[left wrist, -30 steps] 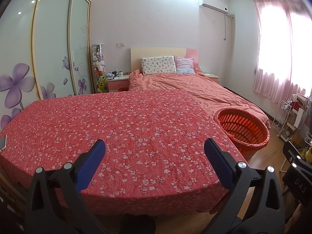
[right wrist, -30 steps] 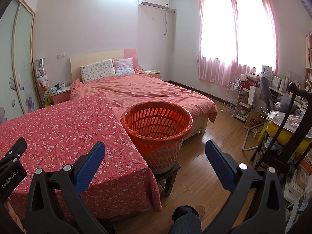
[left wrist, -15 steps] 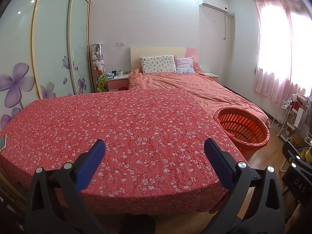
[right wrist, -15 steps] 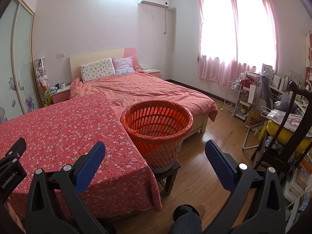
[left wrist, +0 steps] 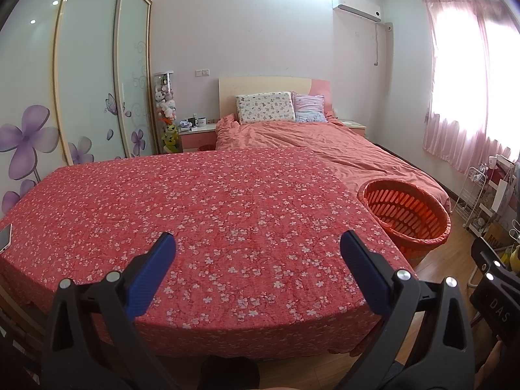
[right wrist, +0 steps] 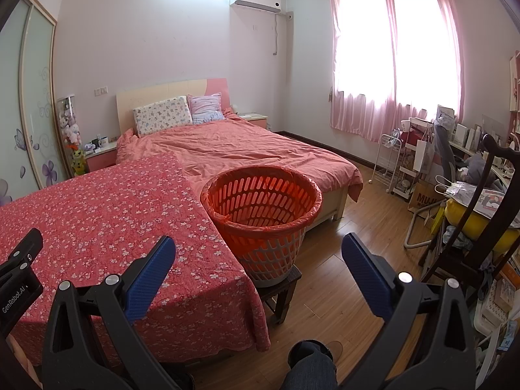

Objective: Collect trash

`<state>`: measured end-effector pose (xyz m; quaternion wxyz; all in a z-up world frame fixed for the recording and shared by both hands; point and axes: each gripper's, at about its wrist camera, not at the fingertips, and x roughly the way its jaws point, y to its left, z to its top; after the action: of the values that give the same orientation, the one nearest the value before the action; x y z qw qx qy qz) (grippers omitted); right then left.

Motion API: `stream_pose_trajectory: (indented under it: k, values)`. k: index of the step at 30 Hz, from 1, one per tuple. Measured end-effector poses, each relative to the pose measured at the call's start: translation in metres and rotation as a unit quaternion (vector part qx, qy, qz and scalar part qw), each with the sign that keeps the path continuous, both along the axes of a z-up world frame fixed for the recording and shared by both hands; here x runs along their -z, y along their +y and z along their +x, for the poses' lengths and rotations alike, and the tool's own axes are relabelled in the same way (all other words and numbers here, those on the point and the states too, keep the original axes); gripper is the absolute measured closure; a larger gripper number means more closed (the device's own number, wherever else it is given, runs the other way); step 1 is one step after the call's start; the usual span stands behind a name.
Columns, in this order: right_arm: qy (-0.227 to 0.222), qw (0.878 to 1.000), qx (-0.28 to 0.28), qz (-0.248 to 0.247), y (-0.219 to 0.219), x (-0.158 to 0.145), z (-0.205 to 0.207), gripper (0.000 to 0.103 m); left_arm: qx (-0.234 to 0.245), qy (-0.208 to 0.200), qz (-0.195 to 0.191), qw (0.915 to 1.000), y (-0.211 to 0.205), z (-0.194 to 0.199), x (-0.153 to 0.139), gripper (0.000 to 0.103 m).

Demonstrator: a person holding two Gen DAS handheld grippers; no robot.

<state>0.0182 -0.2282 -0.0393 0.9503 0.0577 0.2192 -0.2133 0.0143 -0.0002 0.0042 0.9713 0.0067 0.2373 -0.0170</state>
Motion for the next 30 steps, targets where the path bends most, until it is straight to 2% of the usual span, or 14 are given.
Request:
stream_pose_trajectory:
  k: [30]
  values:
    - [0.001, 1.000, -0.001, 0.001, 0.0004, 0.0018, -0.0003, 0.002, 0.000, 0.002, 0.005, 1.0000, -0.0012, -0.0002, 0.0005, 0.004]
